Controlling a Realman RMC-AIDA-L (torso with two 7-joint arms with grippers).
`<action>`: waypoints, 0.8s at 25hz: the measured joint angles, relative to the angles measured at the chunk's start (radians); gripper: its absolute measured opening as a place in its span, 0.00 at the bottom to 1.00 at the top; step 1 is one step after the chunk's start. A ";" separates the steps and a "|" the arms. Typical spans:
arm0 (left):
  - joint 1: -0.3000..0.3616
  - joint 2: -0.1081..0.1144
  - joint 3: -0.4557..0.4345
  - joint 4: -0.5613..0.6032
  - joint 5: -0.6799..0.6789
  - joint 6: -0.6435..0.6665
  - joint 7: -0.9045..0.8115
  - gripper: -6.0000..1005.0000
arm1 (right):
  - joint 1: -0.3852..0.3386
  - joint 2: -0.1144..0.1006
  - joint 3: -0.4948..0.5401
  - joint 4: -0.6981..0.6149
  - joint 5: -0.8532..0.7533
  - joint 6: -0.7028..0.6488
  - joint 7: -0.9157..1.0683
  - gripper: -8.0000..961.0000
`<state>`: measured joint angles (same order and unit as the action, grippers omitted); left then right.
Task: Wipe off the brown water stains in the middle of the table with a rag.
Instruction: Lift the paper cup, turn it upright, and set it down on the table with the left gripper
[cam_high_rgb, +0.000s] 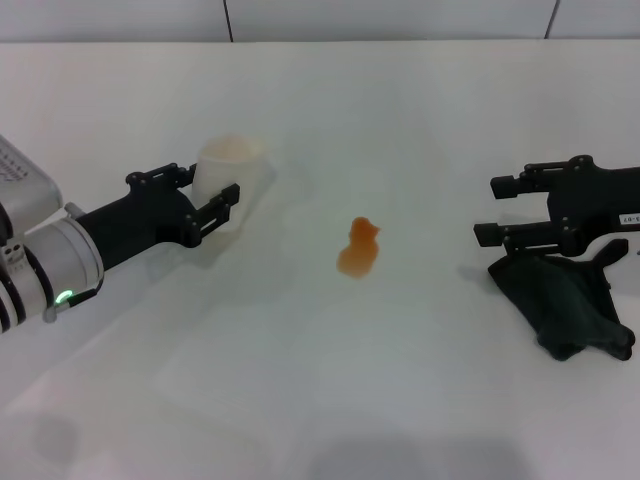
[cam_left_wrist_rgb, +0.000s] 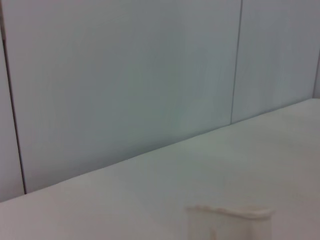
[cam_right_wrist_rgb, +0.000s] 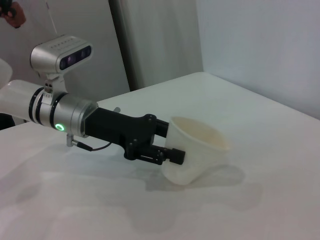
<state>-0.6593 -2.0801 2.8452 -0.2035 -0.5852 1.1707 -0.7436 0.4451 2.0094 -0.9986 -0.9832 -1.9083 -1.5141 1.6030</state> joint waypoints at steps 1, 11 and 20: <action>0.004 0.000 0.000 -0.001 0.000 0.004 0.001 0.51 | 0.000 0.000 0.000 0.000 0.000 0.000 0.000 0.74; 0.051 0.000 0.001 -0.009 -0.001 0.052 -0.002 0.51 | -0.001 0.001 0.000 -0.012 0.000 -0.005 0.000 0.74; 0.068 0.001 0.000 -0.036 0.003 0.104 -0.022 0.62 | 0.001 0.002 0.000 -0.014 0.000 -0.013 0.003 0.74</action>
<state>-0.5909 -2.0795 2.8455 -0.2396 -0.5825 1.2743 -0.7652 0.4465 2.0110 -0.9986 -0.9967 -1.9078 -1.5268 1.6055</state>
